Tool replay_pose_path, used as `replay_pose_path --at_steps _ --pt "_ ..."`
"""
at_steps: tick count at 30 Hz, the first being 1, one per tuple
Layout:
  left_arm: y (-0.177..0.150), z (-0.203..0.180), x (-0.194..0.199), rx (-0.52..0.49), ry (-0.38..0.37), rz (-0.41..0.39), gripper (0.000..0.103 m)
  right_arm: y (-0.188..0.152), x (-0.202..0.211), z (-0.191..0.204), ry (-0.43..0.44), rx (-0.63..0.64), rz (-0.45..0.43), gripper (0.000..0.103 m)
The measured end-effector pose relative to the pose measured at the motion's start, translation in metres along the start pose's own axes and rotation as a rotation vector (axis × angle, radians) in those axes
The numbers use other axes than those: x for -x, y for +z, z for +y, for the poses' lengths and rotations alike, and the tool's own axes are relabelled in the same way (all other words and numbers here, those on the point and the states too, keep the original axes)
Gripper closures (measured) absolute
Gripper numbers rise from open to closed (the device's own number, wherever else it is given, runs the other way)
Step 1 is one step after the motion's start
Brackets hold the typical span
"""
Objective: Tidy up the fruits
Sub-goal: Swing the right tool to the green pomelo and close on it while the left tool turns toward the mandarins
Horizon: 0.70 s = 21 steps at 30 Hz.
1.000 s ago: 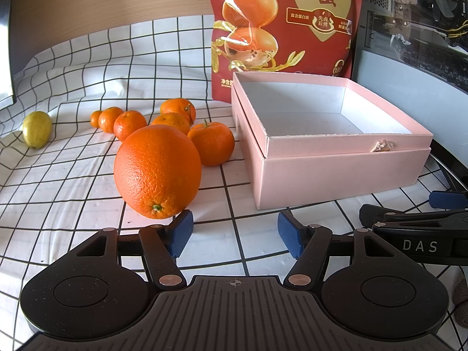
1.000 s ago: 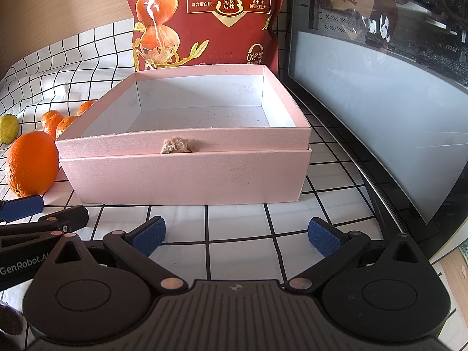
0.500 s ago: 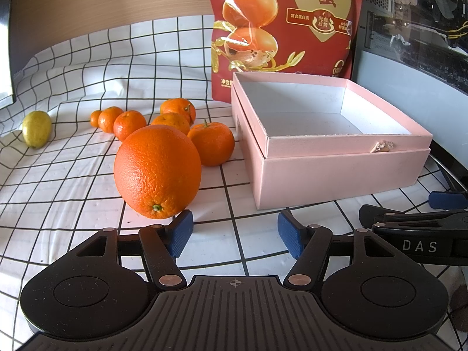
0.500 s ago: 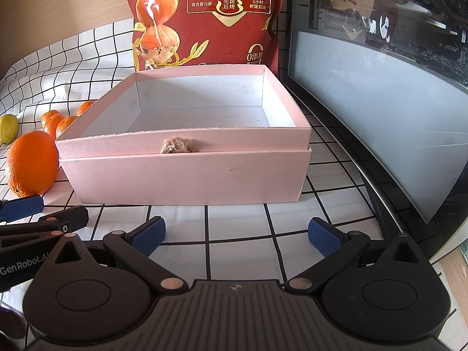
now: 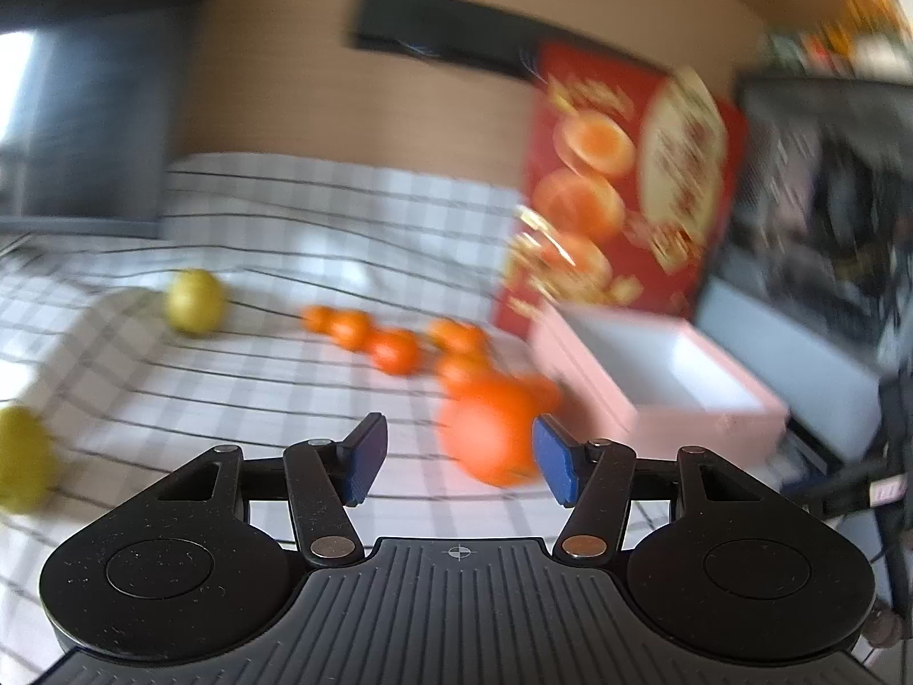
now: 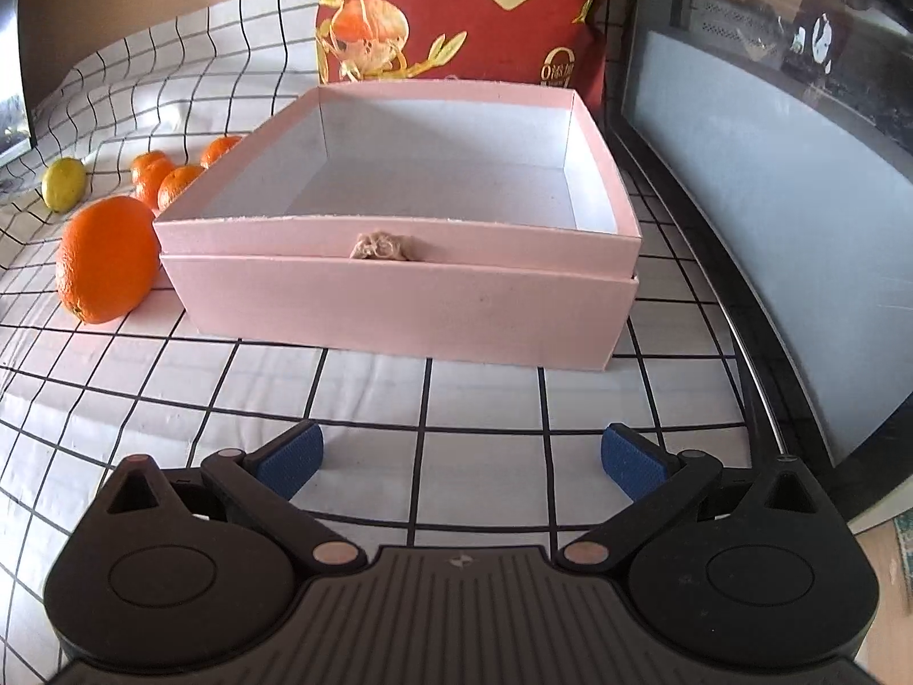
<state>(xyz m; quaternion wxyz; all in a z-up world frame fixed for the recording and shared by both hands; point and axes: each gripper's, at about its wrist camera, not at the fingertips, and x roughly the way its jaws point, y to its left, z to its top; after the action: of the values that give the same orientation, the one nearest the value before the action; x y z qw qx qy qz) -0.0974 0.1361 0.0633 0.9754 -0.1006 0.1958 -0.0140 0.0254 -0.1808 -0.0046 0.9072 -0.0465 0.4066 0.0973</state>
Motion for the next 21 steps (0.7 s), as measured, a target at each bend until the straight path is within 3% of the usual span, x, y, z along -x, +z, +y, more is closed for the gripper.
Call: replay_pose_path --at_steps 1,6,10,14,17,21 --pt "0.004 0.017 0.01 0.028 0.019 -0.022 0.041 0.001 -0.001 0.001 0.001 0.003 0.011 0.0" --pt "0.009 0.11 0.063 0.221 0.268 -0.157 0.042 -0.001 0.008 0.029 0.125 0.14 0.029 0.003" --pt "0.001 0.168 0.088 0.408 0.452 -0.143 0.042 -0.002 0.039 0.091 0.263 0.308 -0.099 0.005" --pt "-0.016 0.193 0.101 0.453 0.471 -0.111 0.042 0.011 0.055 0.171 0.414 0.39 -0.226 0.005" --pt "-0.029 0.202 0.118 0.455 0.5 -0.14 0.042 0.027 0.052 0.245 0.54 0.503 -0.199 0.005" --pt "-0.033 0.206 0.137 0.438 0.576 -0.211 0.042 0.037 0.039 0.334 0.663 0.535 -0.141 0.005"
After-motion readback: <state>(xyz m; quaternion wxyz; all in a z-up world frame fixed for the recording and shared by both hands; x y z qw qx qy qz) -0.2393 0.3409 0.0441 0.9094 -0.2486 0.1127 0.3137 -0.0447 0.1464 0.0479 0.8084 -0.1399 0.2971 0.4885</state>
